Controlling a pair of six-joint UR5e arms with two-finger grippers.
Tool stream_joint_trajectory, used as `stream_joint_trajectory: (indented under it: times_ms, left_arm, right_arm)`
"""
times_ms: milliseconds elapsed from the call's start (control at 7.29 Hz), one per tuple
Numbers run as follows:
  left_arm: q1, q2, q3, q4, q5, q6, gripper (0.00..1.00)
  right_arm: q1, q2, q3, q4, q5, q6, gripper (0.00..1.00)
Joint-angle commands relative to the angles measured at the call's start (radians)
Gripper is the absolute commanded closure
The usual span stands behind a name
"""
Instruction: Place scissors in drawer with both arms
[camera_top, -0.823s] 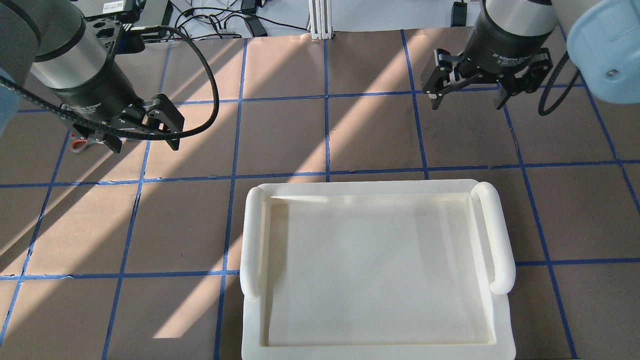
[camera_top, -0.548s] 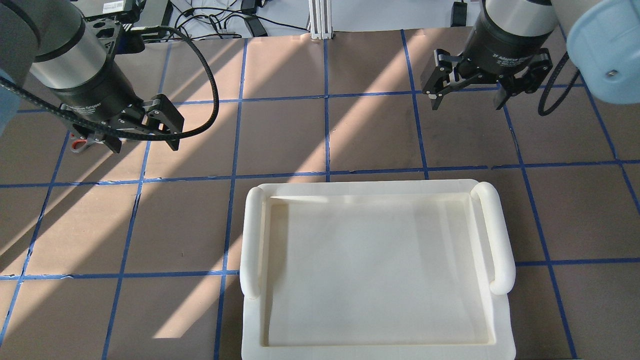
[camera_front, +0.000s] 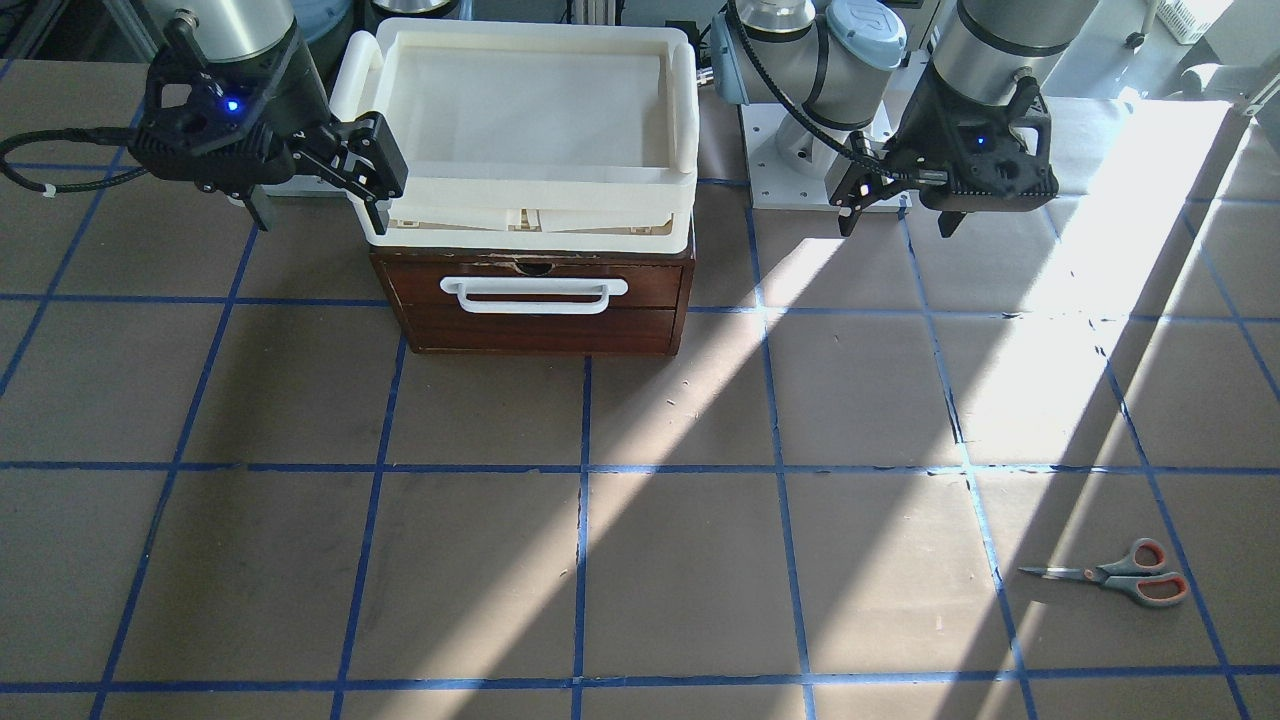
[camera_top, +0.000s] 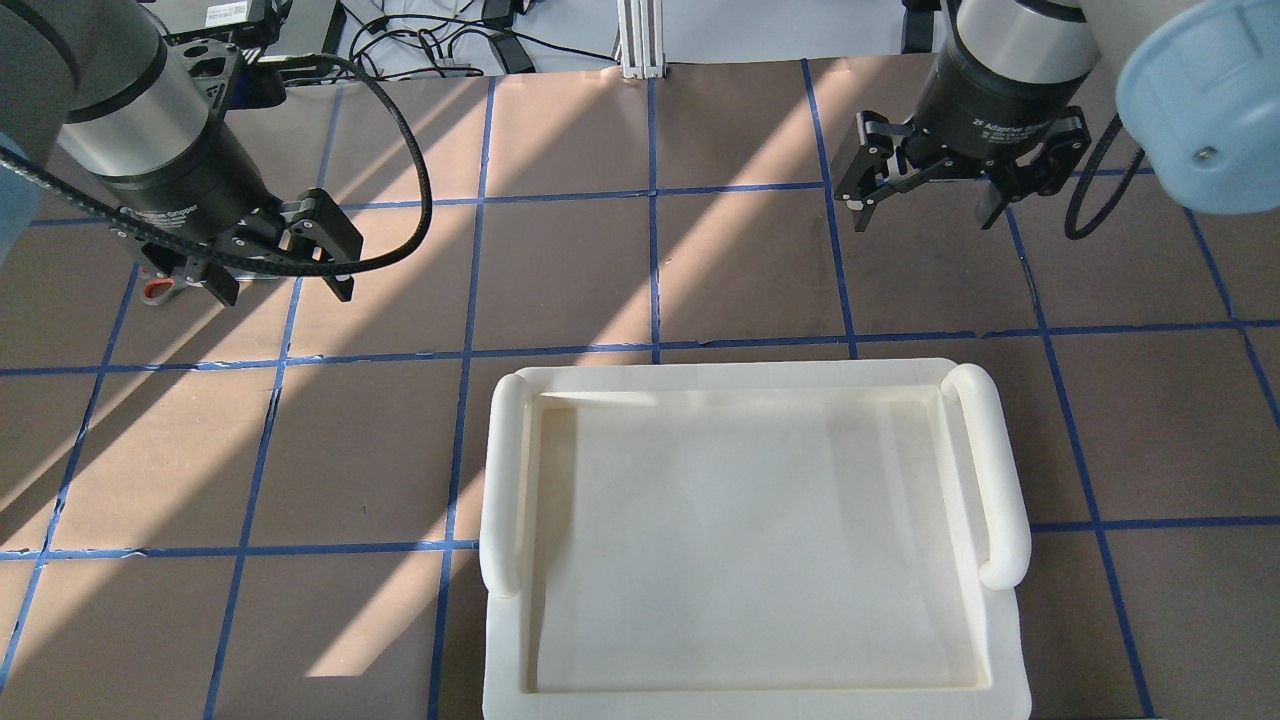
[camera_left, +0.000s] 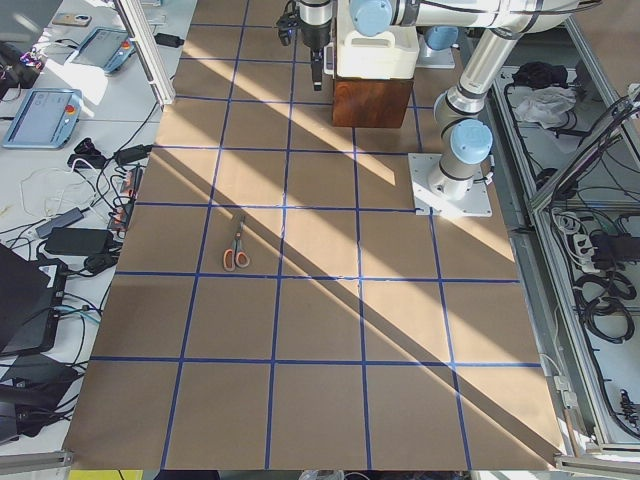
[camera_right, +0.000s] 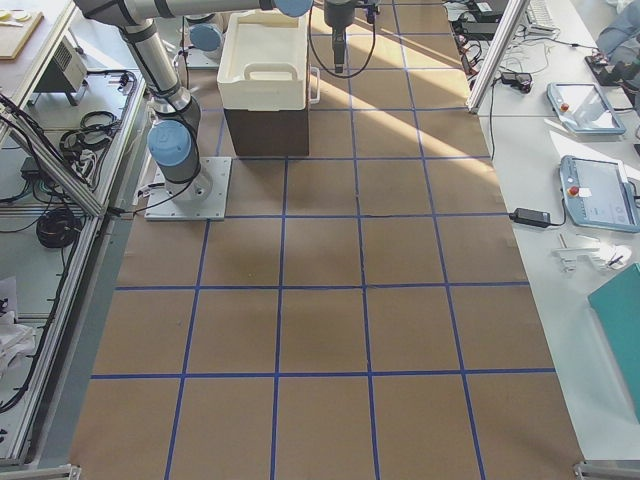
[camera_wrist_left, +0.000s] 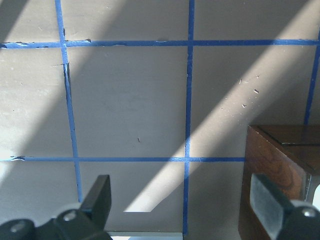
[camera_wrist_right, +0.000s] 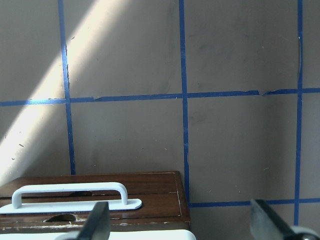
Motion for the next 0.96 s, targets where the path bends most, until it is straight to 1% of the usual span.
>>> stream_joint_trajectory:
  times_ms: [0, 137, 274, 411, 548, 685, 823]
  left_arm:
    - [0.076, -0.007, 0.005, 0.008, 0.0, 0.246, 0.0]
    - [0.151, -0.012, 0.009, 0.007, -0.002, 0.387, 0.0]
    - [0.211, -0.018, 0.011, 0.01, -0.002, 0.563, 0.0]
    - [0.258, -0.032, 0.011, 0.025, 0.0, 0.72, 0.0]
    - [0.291, -0.056, 0.011, 0.057, 0.0, 0.84, 0.0]
    - [0.324, -0.094, 0.011, 0.136, 0.008, 0.991, 0.0]
    - [0.356, -0.136, 0.011, 0.205, 0.046, 1.151, 0.0]
  right_arm:
    - [0.115, 0.062, 0.003, -0.002, 0.087, -0.097, 0.0]
    - [0.17, 0.095, -0.001, -0.015, 0.09, -0.296, 0.0]
    - [0.196, 0.127, -0.007, -0.029, 0.09, -0.593, 0.0]
    - [0.195, 0.185, -0.018, -0.048, 0.088, -0.83, 0.0]
    - [0.194, 0.26, -0.077, -0.055, 0.088, -0.976, 0.0]
    - [0.194, 0.353, -0.161, -0.01, 0.087, -1.08, 0.0]
    - [0.192, 0.413, -0.234, 0.082, 0.085, -1.187, 0.0]
